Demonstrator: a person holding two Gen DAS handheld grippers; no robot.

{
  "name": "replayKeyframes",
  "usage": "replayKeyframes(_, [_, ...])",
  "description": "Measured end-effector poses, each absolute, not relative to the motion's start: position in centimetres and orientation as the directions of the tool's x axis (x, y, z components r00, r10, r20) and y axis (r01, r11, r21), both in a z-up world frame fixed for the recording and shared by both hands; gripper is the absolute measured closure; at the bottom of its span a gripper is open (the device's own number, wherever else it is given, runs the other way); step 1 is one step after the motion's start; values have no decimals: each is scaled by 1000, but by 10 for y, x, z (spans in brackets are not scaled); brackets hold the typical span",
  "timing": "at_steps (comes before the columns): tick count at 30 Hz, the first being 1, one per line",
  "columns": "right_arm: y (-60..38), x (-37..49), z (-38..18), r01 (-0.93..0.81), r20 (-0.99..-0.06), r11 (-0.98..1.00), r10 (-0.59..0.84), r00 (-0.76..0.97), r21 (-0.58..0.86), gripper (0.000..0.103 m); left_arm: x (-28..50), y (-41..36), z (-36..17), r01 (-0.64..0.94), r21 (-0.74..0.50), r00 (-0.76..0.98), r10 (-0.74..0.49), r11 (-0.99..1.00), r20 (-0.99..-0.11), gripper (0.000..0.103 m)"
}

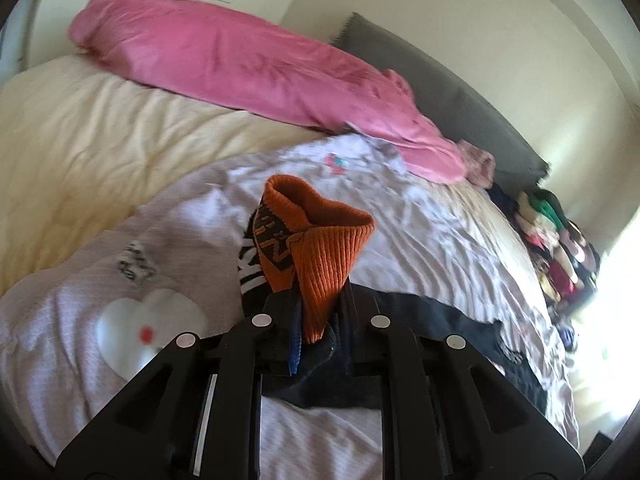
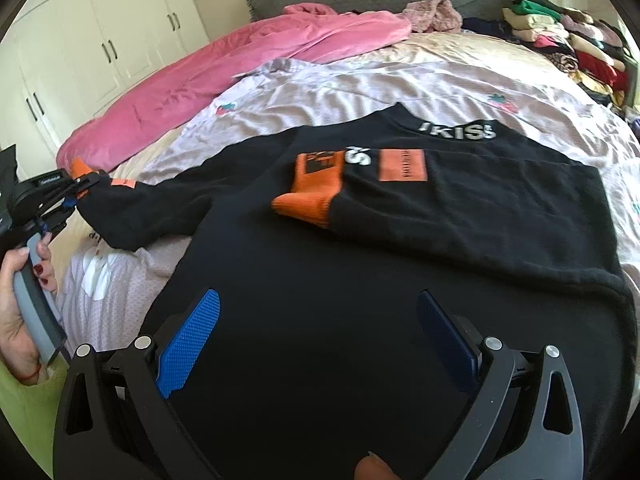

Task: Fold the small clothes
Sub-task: 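Fold the held sleeve across the body toward the right gripper, then lay the sleeve down and open the left gripper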

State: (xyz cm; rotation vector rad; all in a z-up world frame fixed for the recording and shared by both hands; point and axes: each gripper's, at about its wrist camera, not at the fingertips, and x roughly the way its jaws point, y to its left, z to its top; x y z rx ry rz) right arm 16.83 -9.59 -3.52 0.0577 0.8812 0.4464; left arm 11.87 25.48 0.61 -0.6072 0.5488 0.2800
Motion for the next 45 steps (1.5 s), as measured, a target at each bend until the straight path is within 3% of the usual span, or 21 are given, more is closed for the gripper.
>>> replayKeyframes(14, [-174, 163, -6, -230, -663, 924, 380, 645, 306, 5, 135, 145, 35, -146, -405, 842, -101, 902, -530, 96])
replayKeyframes(34, [-258, 159, -10, -51, -654, 928, 299, 695, 369, 5, 167, 15, -1, 129, -300, 710, -299, 945, -638, 96])
replayKeyframes(37, [-255, 163, -15, -45, -668, 927, 302, 680, 373, 5, 170, 7, -12, 184, -304, 668, -345, 935, -660, 92])
replayKeyframes(40, [-250, 166, -18, -53, -676, 929, 305, 671, 367, 5, 170, 3, -19, 228, -333, 633, -399, 915, -663, 79])
replayKeyframes(45, [-238, 167, -19, -79, -685, 931, 317, 656, 355, 5, 165, 4, -15, 253, -356, 640, -432, 900, -636, 70])
